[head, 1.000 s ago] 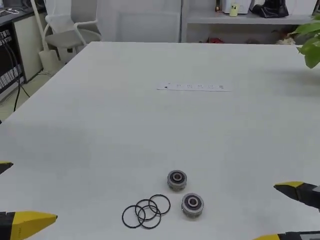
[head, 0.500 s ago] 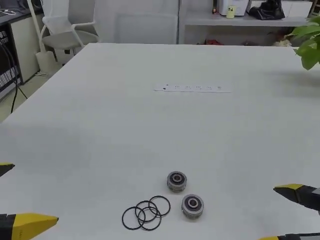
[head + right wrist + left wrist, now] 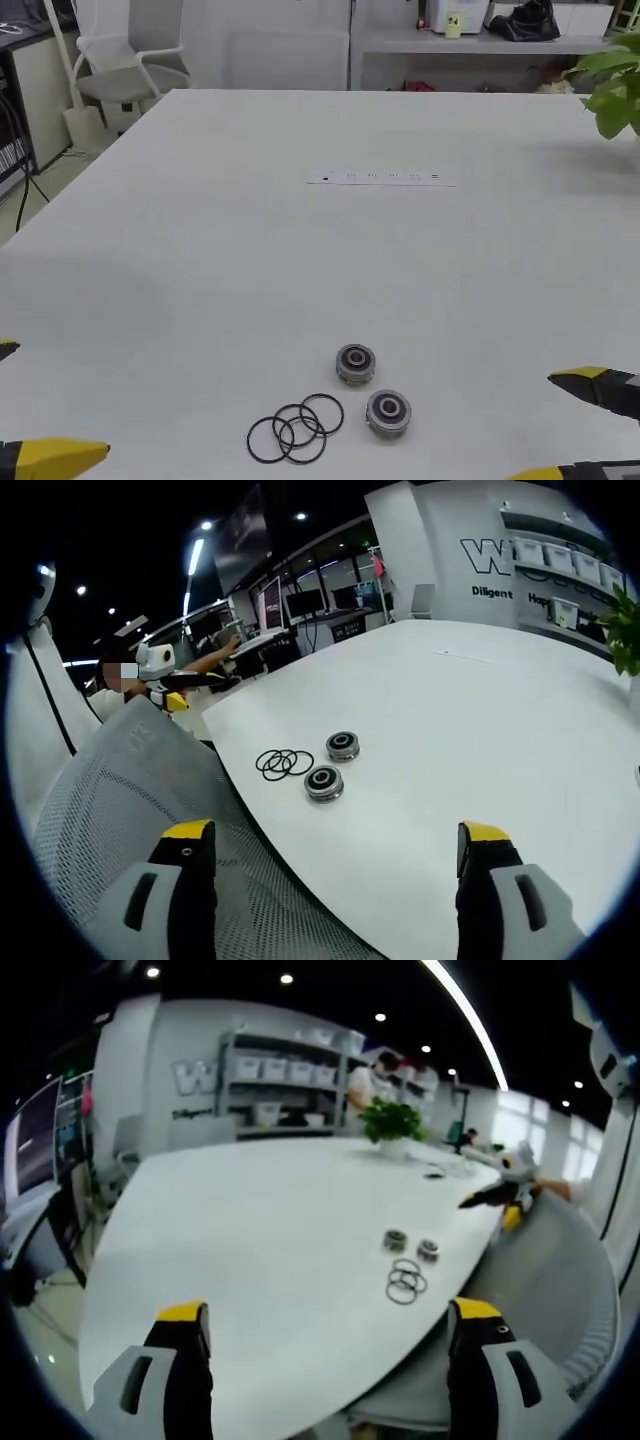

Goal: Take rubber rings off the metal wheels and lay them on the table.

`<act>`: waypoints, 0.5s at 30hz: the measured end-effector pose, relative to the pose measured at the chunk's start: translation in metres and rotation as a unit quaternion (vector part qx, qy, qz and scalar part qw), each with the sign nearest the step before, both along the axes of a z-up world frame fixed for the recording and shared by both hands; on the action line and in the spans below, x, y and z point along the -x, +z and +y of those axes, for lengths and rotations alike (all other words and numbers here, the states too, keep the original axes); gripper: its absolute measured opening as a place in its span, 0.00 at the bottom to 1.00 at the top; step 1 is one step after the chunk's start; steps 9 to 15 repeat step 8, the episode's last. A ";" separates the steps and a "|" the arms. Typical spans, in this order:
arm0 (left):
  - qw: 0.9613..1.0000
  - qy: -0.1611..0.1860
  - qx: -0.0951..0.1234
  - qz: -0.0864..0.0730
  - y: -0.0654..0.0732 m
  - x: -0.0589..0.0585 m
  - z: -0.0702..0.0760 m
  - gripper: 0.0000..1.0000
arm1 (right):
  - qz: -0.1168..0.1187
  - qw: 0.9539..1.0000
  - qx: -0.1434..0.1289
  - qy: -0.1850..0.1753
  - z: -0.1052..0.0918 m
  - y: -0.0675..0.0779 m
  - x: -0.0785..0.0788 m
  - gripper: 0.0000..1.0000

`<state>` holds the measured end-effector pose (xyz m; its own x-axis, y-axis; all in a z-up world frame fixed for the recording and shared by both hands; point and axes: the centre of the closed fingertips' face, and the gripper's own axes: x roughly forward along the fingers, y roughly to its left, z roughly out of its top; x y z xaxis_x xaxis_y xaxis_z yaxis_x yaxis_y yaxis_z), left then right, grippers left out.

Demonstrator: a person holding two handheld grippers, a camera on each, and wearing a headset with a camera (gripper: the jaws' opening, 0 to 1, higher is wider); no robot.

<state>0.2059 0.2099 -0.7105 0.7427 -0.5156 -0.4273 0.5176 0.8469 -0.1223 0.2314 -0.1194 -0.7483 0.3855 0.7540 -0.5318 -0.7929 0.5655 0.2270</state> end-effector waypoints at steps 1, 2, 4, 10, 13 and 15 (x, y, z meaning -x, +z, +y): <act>1.000 0.001 0.000 0.001 0.000 0.000 0.001 1.00 | 0.000 1.000 0.000 0.000 0.000 0.000 0.000 0.97; 1.000 0.001 0.000 0.001 -0.001 0.000 0.001 1.00 | 0.000 1.000 0.001 -0.001 0.000 0.000 0.000 0.97; 1.000 0.001 0.001 0.000 0.000 0.000 0.001 1.00 | 0.000 1.000 0.001 -0.003 -0.001 0.000 -0.001 0.97; 1.000 0.000 0.005 -0.001 0.000 -0.001 0.001 1.00 | 0.002 1.000 -0.001 -0.003 0.001 0.000 0.000 0.96; 1.000 0.000 0.005 -0.001 0.000 -0.001 0.001 1.00 | 0.002 1.000 -0.001 -0.003 0.001 0.000 0.000 0.96; 1.000 0.000 0.005 -0.001 0.000 -0.001 0.001 1.00 | 0.002 1.000 -0.001 -0.003 0.001 0.000 0.000 0.96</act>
